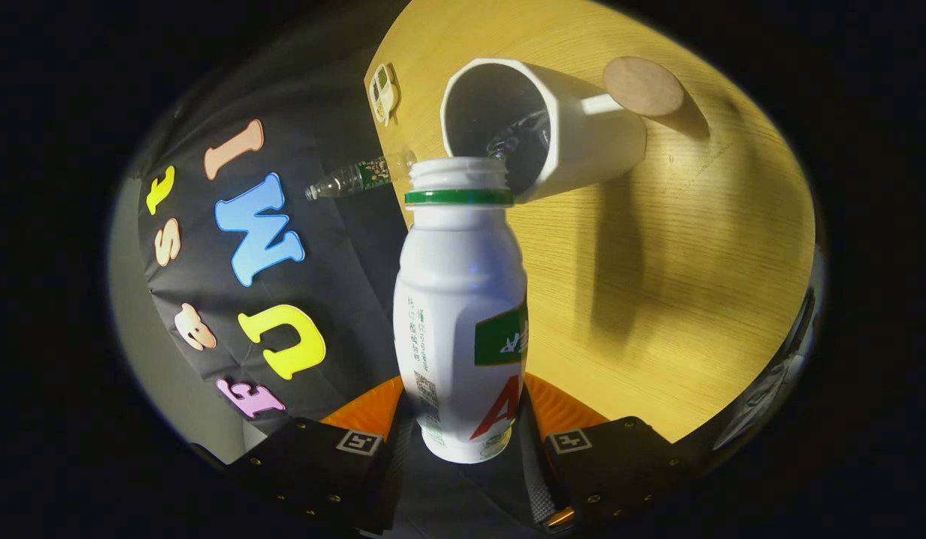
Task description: Take the bottle from table, then pour the juice into the cup, finally place the bottle on the coaster
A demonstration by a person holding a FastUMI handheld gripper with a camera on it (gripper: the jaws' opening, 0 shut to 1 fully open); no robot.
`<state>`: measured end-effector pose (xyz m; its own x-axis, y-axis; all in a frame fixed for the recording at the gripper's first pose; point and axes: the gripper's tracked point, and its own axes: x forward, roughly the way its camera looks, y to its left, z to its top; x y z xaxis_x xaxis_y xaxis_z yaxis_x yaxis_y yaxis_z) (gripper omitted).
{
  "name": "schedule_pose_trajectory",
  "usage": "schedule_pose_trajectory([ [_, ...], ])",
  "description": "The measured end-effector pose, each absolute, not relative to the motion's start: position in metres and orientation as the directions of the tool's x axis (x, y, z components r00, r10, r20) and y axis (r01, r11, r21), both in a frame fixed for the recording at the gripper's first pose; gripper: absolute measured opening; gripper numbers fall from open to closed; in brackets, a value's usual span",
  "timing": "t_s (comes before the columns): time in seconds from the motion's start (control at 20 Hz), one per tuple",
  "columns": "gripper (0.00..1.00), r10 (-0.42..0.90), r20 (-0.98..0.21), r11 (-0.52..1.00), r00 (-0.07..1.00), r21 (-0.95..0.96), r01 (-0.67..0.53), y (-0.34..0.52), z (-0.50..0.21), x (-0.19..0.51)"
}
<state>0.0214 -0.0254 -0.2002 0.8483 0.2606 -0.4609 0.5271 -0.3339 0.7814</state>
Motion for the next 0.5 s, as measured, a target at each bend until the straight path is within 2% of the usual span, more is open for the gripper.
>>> schedule_pose_trajectory([
  [0.5,0.66,0.301,-0.458,-0.378,0.836,0.748,0.546,-0.0197,-0.1939,0.0197],
])
